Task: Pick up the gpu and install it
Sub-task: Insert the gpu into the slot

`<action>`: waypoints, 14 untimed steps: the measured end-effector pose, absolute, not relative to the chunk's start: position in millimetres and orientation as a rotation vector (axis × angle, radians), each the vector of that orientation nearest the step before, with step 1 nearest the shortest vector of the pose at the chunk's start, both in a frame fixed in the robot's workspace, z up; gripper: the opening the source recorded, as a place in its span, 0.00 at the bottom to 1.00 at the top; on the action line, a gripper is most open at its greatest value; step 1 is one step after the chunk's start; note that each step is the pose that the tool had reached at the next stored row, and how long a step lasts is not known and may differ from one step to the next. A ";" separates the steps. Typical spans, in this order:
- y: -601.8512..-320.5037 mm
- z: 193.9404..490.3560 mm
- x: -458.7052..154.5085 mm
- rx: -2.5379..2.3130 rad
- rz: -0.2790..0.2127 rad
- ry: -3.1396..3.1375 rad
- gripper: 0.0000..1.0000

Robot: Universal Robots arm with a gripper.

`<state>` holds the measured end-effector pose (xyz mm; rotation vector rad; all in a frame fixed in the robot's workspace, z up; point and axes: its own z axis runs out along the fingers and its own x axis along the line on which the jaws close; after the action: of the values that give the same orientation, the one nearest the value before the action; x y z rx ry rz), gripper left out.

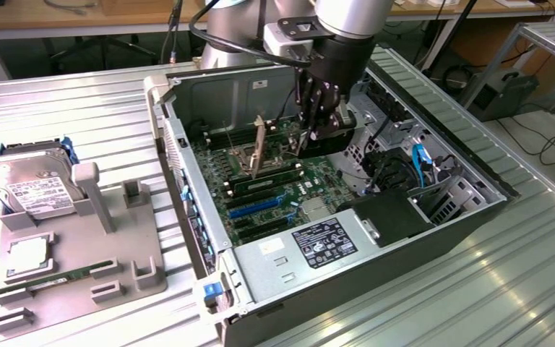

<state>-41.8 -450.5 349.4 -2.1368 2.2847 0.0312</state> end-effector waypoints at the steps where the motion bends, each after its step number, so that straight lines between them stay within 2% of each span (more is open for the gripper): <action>1: -450.7 349.3 -41.8 -2.137 0.031 2.285 0.27; 14: -454.0 347.4 -41.8 -2.137 0.031 2.285 0.27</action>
<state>-41.8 -454.0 347.4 -2.1368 2.2846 0.0312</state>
